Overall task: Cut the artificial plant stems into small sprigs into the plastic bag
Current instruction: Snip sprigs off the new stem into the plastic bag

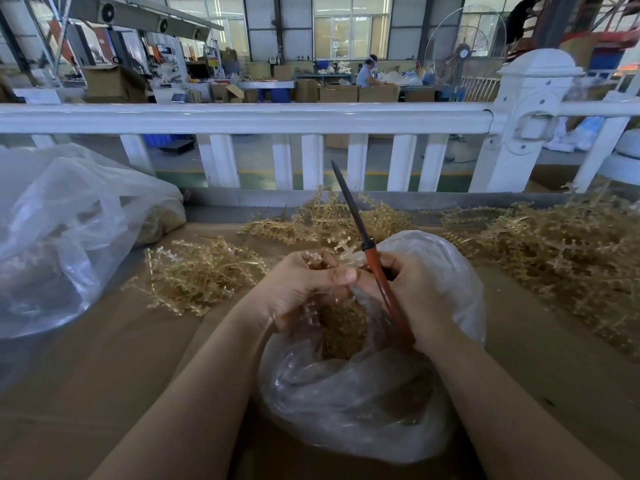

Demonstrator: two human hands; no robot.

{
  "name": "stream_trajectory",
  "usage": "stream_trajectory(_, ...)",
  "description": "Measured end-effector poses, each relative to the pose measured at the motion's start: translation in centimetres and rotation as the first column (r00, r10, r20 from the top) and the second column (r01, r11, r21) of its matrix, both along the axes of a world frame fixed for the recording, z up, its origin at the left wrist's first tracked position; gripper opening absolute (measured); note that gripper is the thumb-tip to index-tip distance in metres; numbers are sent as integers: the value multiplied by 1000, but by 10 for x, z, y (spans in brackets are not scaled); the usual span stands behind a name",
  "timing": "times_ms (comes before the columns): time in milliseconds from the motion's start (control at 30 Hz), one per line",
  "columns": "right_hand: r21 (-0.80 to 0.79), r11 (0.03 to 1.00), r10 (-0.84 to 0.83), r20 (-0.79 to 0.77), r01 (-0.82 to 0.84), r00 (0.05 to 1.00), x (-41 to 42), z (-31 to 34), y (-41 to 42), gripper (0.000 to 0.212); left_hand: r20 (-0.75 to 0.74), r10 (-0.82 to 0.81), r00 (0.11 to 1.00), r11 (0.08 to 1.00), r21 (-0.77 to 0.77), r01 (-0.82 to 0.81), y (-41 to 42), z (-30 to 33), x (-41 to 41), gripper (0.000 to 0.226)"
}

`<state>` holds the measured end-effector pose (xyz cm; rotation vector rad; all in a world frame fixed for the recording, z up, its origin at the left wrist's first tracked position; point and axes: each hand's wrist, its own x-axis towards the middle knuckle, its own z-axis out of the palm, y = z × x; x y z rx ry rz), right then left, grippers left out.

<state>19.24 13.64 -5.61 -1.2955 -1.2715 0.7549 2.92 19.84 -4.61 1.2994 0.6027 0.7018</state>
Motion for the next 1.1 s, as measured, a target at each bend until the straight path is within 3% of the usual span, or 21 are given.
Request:
stream_trajectory(167,3,999,-40,-33,40,999,3,-3,1,13,72,90,993,994,-76,-84,-1,-2,3,26)
stream_trajectory(267,45,998,-51,-41,53,998,5,-5,1,8,102,149,984,985,-104,-138,-3,-3,4,17)
stream_trajectory(400,94,988,-132,106,122,986,8,-9,1,25,151,219,964,970,-142,-198,-1,-1,4,3)
stream_trajectory(533,185,959,-277,440,216,854,14,-15,3,31,160,266,951,964,-49,-261,-1,0,5,7)
stream_trajectory(667,220,948,-319,629,232,709,14,-17,1,57,187,294,937,947,75,-312,-1,-1,6,14)
stream_trajectory(933,208,940,-335,716,271,613,15,-17,-1,64,181,359,915,902,185,-390,3,-5,4,25)
stream_trajectory(1100,205,946,-320,707,251,630,14,-16,-2,60,184,346,920,892,240,-384,3,-4,4,31)
